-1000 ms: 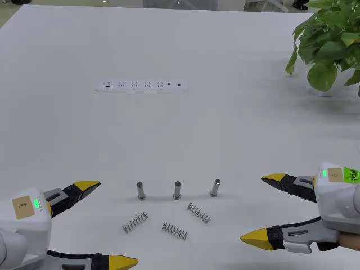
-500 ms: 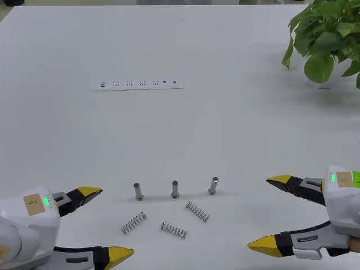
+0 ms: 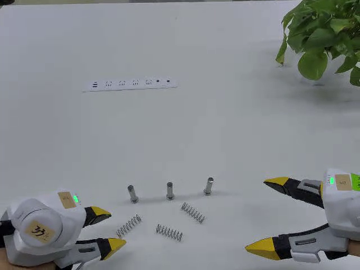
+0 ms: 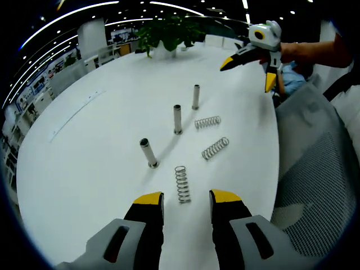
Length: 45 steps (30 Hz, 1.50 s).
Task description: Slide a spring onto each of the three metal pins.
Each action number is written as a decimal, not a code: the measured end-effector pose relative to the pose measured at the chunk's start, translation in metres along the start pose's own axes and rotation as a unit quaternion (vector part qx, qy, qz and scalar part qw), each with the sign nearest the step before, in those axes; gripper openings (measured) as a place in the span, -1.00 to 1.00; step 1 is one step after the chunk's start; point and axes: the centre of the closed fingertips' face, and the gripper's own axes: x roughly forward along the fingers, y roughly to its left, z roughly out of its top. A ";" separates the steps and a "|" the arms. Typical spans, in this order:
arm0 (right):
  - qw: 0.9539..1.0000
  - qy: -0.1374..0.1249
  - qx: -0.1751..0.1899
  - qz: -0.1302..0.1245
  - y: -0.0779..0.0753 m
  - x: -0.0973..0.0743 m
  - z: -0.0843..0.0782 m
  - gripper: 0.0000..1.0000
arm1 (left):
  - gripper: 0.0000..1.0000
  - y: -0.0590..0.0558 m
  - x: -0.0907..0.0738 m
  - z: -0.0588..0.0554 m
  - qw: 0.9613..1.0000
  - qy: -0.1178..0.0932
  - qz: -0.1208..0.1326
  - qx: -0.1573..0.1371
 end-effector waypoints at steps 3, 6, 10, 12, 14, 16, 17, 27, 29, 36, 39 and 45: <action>1.000 -0.001 0.003 0.000 0.000 0.000 -0.002 0.68 | -0.41 0.000 0.008 -0.007 1.000 0.018 -0.008 0.002; 1.000 0.001 0.004 0.000 0.000 -0.001 -0.003 0.68 | -0.47 0.001 0.014 -0.012 1.000 0.029 -0.009 0.003; 1.000 0.000 0.006 -0.001 0.000 -0.001 -0.004 0.68 | -0.58 0.001 0.016 -0.014 0.999 0.039 -0.008 0.001; 1.000 0.001 0.006 -0.001 0.000 -0.001 -0.005 0.68 | -0.64 0.001 0.018 -0.016 0.999 0.045 -0.010 0.003; 1.000 0.001 0.006 0.000 0.000 -0.001 -0.005 0.68 | -0.67 0.001 0.019 -0.017 0.999 0.048 -0.008 0.004; 1.000 0.002 0.007 0.000 0.001 -0.001 -0.006 0.68 | -0.67 0.000 0.018 -0.016 0.999 0.048 -0.009 0.004; 1.000 0.003 0.008 0.001 0.001 -0.001 -0.006 0.68 | -0.68 0.000 0.020 -0.016 0.999 0.047 -0.009 0.003; 1.000 0.001 0.009 0.001 0.004 0.000 -0.004 0.68 | -0.77 0.000 0.025 -0.017 0.999 0.048 -0.004 -0.002; 1.000 0.002 0.009 0.000 0.005 0.000 -0.004 0.67 | -0.77 0.000 0.025 -0.018 0.999 0.049 -0.003 -0.004; 1.000 0.003 0.009 0.000 0.007 -0.001 -0.003 0.67 | -0.79 0.000 0.024 -0.017 0.999 0.049 0.001 -0.004; 1.000 0.003 0.008 -0.001 0.007 0.000 -0.003 0.67 | -0.79 -0.001 0.024 -0.017 0.999 0.048 -0.001 -0.012; 1.000 0.001 0.006 -0.001 0.007 0.001 -0.001 0.66 | -0.79 -0.004 0.022 -0.016 0.999 0.037 0.000 -0.024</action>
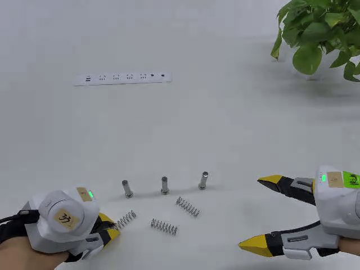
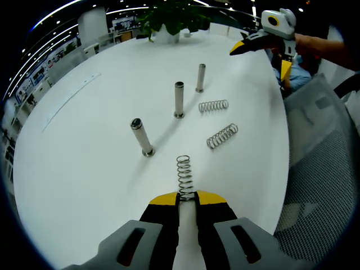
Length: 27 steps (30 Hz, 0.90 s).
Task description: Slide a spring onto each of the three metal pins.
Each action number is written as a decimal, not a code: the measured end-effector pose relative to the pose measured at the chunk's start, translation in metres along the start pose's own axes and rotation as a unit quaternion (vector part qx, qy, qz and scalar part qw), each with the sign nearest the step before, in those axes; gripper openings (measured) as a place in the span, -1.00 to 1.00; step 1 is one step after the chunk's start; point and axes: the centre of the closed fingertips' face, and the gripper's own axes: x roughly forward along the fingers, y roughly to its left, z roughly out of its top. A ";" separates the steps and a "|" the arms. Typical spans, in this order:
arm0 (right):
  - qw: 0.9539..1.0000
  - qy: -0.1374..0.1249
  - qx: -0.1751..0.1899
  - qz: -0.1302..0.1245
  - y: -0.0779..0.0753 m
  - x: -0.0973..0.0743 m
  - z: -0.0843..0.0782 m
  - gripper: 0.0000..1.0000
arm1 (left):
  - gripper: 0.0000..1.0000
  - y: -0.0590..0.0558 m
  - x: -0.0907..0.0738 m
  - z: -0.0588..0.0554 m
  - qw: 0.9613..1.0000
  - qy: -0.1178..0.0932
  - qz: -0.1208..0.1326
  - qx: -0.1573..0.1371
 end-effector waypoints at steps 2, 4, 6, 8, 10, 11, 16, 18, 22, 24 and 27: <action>1.000 -0.001 0.000 0.000 0.000 0.000 0.001 0.66 | -0.79 0.000 -0.002 -0.001 1.000 -0.002 0.002 -0.001; 1.000 -0.001 -0.001 0.000 0.000 0.000 0.002 0.66 | -0.79 -0.002 -0.005 0.000 1.000 -0.010 0.001 -0.011; 1.000 -0.001 -0.001 0.002 0.001 0.001 0.003 0.66 | -0.80 -0.001 -0.007 0.001 1.000 -0.019 0.000 -0.020; 1.000 -0.001 -0.004 0.003 0.003 0.001 0.006 0.65 | -0.80 -0.005 -0.010 0.003 0.999 -0.027 -0.001 -0.026; 1.000 -0.007 -0.003 0.003 0.004 0.001 0.011 0.65 | -0.80 -0.010 -0.017 0.008 0.999 -0.042 0.000 -0.035; 1.000 -0.007 -0.006 0.003 0.005 0.001 0.013 0.65 | -0.80 -0.009 -0.018 0.007 0.998 -0.045 0.000 -0.036; 1.000 -0.011 -0.010 0.005 0.008 0.004 0.019 0.63 | -0.80 -0.010 -0.028 0.006 0.997 -0.062 0.005 -0.045; 1.000 -0.013 -0.012 0.006 0.010 0.005 0.023 0.62 | -0.80 -0.010 -0.031 0.007 0.996 -0.069 0.004 -0.052; 1.000 -0.021 -0.018 0.012 0.017 0.006 0.034 0.60 | -0.80 -0.013 -0.041 0.017 0.993 -0.099 0.006 -0.067; 0.999 -0.030 -0.013 0.013 0.018 0.006 0.041 0.59 | -0.80 -0.013 -0.046 0.022 0.992 -0.109 0.008 -0.065; 0.999 -0.041 -0.008 0.015 0.021 0.006 0.052 0.54 | -0.80 -0.016 -0.054 0.033 0.989 -0.131 0.009 -0.069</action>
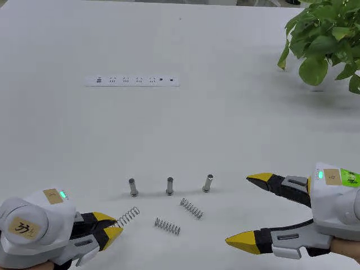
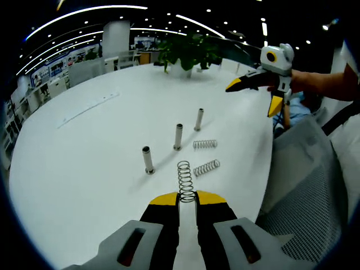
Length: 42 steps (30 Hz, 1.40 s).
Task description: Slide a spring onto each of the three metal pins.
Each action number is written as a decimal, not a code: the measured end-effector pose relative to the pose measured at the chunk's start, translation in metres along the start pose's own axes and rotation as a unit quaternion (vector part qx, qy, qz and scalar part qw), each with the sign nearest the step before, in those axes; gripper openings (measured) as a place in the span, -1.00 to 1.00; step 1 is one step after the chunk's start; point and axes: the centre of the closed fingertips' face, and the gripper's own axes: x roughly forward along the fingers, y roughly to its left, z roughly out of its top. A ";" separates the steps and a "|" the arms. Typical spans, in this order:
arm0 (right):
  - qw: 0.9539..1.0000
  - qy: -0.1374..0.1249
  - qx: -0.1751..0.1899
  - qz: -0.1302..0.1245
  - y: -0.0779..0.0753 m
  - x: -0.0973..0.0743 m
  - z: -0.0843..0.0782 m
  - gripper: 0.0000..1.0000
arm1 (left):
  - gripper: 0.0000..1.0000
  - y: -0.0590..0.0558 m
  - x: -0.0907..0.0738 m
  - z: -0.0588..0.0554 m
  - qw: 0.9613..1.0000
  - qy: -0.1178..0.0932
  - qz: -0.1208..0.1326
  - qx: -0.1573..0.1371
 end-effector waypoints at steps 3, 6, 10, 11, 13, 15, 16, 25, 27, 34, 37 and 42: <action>1.000 -0.020 0.023 0.006 0.005 0.002 0.014 0.48 | -0.80 -0.005 -0.006 0.015 1.000 -0.026 -0.002 -0.001; 0.998 -0.041 0.040 0.016 0.012 0.005 0.029 0.40 | -0.80 -0.010 -0.010 0.029 0.999 -0.048 -0.003 0.002; 0.993 -0.079 0.087 0.028 0.022 0.013 0.053 0.26 | -0.80 -0.019 -0.014 0.047 0.996 -0.085 -0.012 -0.002; 0.991 -0.084 0.101 0.032 0.024 0.014 0.056 0.20 | -0.80 -0.022 -0.016 0.051 0.996 -0.092 -0.014 0.000; 0.986 -0.098 0.129 0.039 0.028 0.018 0.065 0.14 | -0.80 -0.027 -0.018 0.061 0.993 -0.112 -0.020 -0.001; 0.980 -0.113 0.156 0.039 0.028 0.022 0.073 0.11 | -0.80 -0.033 -0.021 0.070 0.992 -0.126 -0.022 -0.002; 0.977 -0.121 0.170 0.042 0.029 0.023 0.076 0.08 | -0.80 -0.036 -0.021 0.075 0.991 -0.133 -0.025 -0.002; 0.948 -0.173 0.257 0.070 0.040 0.030 0.104 -0.25 | -0.80 -0.062 -0.027 0.107 0.981 -0.188 -0.049 0.006; 0.945 -0.177 0.266 0.073 0.041 0.030 0.106 -0.32 | -0.80 -0.065 -0.028 0.113 0.979 -0.199 -0.051 0.005; 0.933 -0.194 0.292 0.083 0.043 0.028 0.113 -0.46 | -0.80 -0.070 -0.032 0.125 0.973 -0.224 -0.059 0.006; 0.930 -0.197 0.297 0.091 0.047 0.027 0.117 -0.54 | -0.80 -0.074 -0.033 0.127 0.971 -0.229 -0.064 0.011; 0.928 -0.199 0.300 0.095 0.049 0.027 0.119 -0.64 | -0.80 -0.078 -0.033 0.129 0.970 -0.234 -0.071 0.011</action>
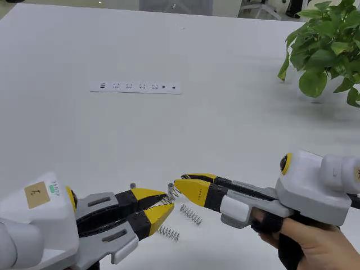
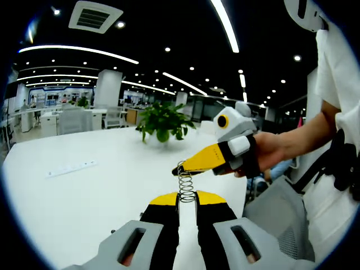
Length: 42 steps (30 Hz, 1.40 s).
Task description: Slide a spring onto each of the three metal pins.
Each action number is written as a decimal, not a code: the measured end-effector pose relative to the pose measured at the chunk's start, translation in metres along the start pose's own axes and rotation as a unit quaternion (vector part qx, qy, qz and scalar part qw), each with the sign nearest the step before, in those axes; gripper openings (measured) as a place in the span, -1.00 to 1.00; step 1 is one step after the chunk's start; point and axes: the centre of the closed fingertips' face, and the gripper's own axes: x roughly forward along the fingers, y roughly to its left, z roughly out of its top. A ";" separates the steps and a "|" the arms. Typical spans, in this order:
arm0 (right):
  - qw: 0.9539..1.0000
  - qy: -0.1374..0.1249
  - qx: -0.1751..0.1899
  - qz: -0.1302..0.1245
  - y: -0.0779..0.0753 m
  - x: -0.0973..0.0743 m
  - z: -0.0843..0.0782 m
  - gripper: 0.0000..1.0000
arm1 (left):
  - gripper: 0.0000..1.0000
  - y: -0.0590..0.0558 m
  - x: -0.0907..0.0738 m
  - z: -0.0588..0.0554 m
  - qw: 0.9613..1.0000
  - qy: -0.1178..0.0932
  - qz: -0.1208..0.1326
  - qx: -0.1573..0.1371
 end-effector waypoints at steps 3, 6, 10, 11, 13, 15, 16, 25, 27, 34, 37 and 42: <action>1.000 -0.001 -0.004 0.002 0.001 -0.001 0.001 -0.73 | -0.80 0.000 0.000 -0.001 1.000 0.003 -0.001 0.005; 1.000 0.004 -0.010 0.004 0.002 -0.001 0.001 -0.73 | -0.80 0.000 0.000 -0.002 1.000 0.003 -0.003 0.005; 0.999 0.014 -0.029 0.005 0.006 -0.001 0.001 -0.74 | -0.80 -0.001 0.000 -0.004 1.000 0.008 -0.006 0.008; 0.999 0.016 -0.033 0.005 0.006 -0.001 0.001 -0.74 | -0.80 -0.001 0.000 -0.005 1.000 0.009 -0.006 0.009; 0.999 0.022 -0.044 0.006 0.008 0.000 0.000 -0.75 | -0.80 -0.001 0.000 -0.006 1.000 0.013 -0.006 0.010; 0.998 0.027 -0.048 0.007 0.009 0.001 -0.001 -0.75 | -0.79 0.000 0.001 -0.008 1.000 0.017 -0.007 0.010; 0.998 0.030 -0.052 0.007 0.009 0.002 -0.001 -0.75 | -0.79 0.000 0.001 -0.009 1.000 0.019 -0.007 0.011; 0.992 0.063 -0.108 0.010 0.014 0.004 -0.007 -0.77 | -0.75 -0.002 0.004 -0.025 0.998 0.050 -0.010 0.025; 0.989 0.072 -0.125 0.010 0.014 0.004 -0.008 -0.77 | -0.69 -0.003 0.004 -0.027 0.998 0.055 -0.012 0.022; 0.978 0.097 -0.185 0.012 0.017 0.005 -0.013 -0.77 | -0.73 -0.004 0.003 -0.027 0.998 0.056 -0.014 0.020; 0.977 0.099 -0.191 0.014 0.017 0.005 -0.014 -0.77 | -0.74 -0.004 0.003 -0.026 0.998 0.054 -0.014 0.018; 0.975 0.099 -0.200 0.016 0.019 0.006 -0.013 -0.77 | -0.76 -0.004 0.003 -0.028 0.998 0.057 -0.016 0.015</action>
